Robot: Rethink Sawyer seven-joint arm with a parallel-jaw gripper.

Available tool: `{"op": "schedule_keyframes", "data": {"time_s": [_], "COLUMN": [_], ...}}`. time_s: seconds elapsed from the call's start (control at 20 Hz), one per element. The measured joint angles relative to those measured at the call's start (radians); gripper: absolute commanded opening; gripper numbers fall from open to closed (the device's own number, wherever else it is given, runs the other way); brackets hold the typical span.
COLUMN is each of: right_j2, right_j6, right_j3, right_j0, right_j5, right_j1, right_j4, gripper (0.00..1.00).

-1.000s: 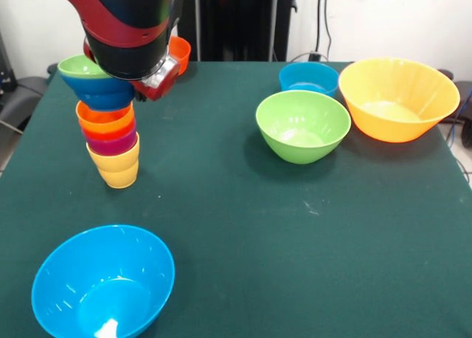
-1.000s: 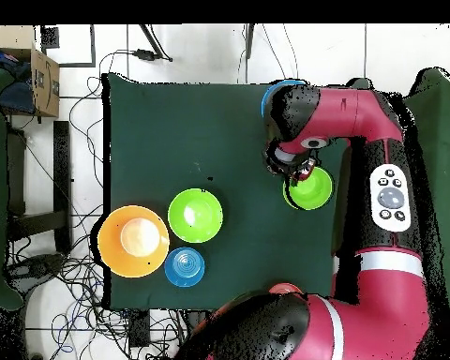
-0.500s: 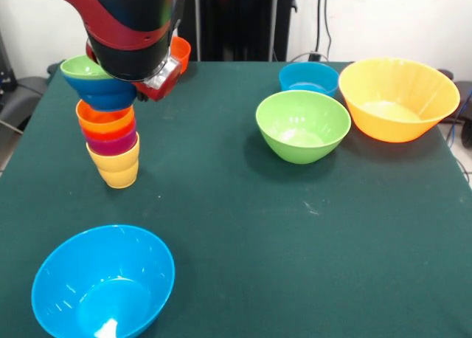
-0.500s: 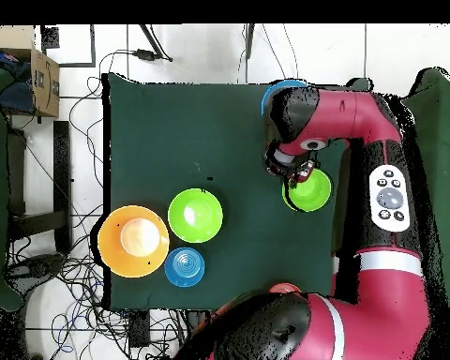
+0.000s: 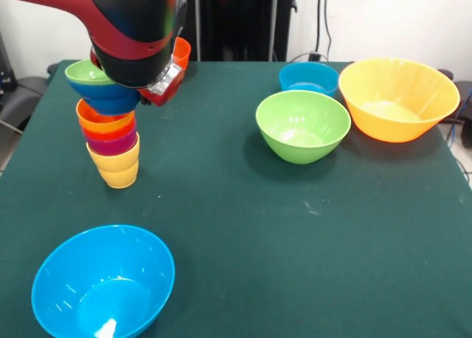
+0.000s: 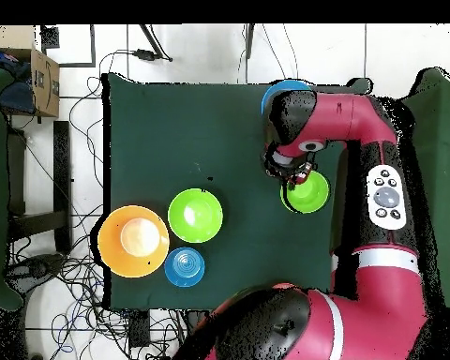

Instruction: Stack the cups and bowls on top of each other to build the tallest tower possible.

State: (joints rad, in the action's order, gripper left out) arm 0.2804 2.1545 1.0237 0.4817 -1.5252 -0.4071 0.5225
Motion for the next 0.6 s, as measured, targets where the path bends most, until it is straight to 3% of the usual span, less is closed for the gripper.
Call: {"op": "schedule_keyframes", "data": {"time_s": [0.6], "right_j2": [0.0], "right_j6": [-0.025], "right_j3": [0.0], "right_j0": [0.001], "right_j5": [0.0], "right_j1": [0.003], "right_j4": [0.004], "gripper": [0.0]}}
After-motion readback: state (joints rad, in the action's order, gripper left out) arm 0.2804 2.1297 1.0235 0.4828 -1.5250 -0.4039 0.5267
